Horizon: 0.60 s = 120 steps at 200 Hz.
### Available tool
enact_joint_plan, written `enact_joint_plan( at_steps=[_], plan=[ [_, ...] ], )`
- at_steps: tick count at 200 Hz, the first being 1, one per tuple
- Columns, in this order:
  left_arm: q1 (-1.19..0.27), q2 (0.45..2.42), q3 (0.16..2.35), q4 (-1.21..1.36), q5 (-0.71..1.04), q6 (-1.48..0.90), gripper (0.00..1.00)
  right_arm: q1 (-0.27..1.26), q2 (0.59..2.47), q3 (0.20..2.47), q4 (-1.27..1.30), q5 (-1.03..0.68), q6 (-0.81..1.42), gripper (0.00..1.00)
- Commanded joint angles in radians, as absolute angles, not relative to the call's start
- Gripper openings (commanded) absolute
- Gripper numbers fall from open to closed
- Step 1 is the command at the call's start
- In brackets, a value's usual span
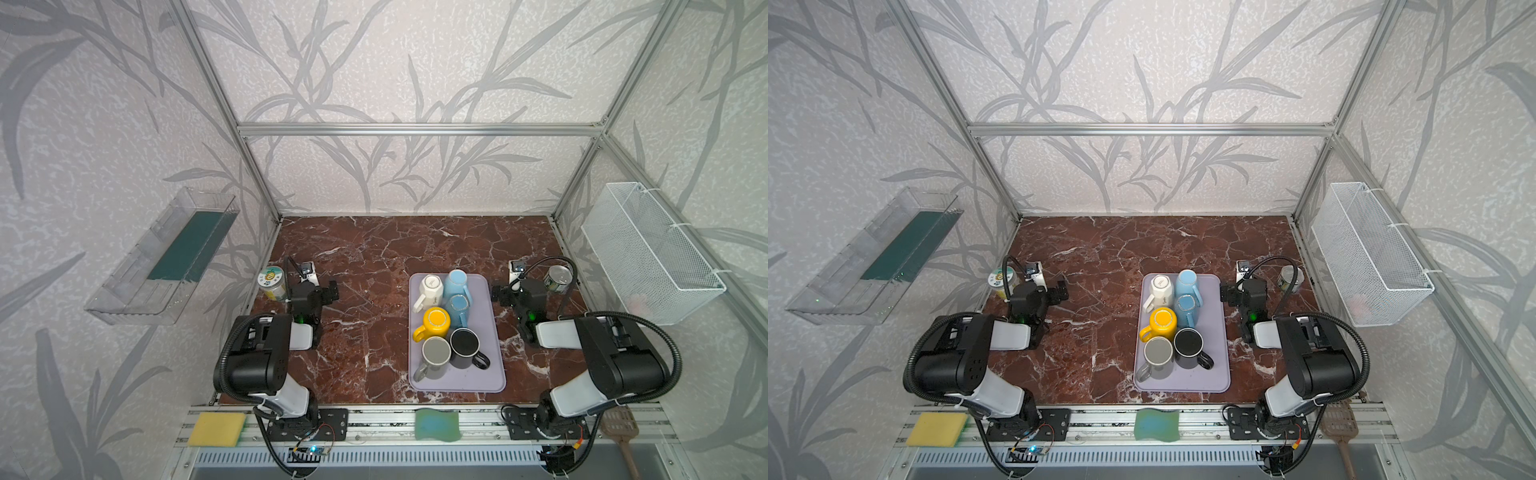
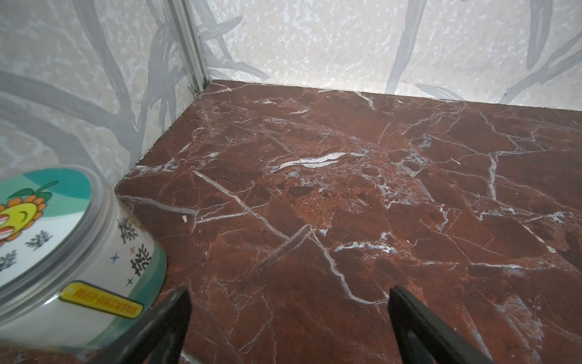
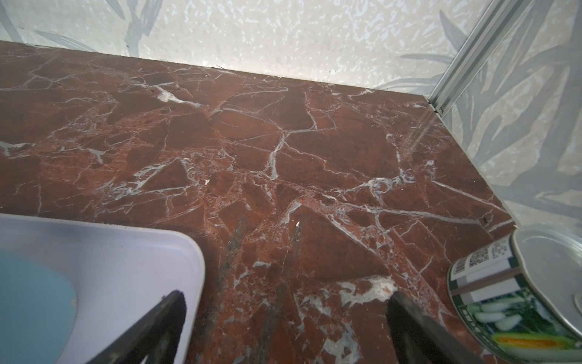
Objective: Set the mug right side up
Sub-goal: 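Raise both arms from the rest pose toward the tray of mugs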
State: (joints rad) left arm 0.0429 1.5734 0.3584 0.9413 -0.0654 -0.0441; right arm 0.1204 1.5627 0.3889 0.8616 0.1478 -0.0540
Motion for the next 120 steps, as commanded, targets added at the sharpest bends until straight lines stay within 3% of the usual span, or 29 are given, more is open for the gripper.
enact_joint_plan(
  at_steps=[1,88,120],
  plan=[
    [0.040,1.564,0.377,0.939,-0.067,-0.034,0.99,0.117,1.546,0.397,0.865,0.144,-0.054,0.99],
    [0.038,1.563,0.376,0.942,-0.078,-0.034,0.99,0.117,1.546,0.396,0.867,0.144,-0.055,0.99],
    [0.037,1.488,0.412,0.817,-0.096,-0.038,0.99,0.117,1.489,0.400,0.817,0.167,-0.042,0.99]
  ],
)
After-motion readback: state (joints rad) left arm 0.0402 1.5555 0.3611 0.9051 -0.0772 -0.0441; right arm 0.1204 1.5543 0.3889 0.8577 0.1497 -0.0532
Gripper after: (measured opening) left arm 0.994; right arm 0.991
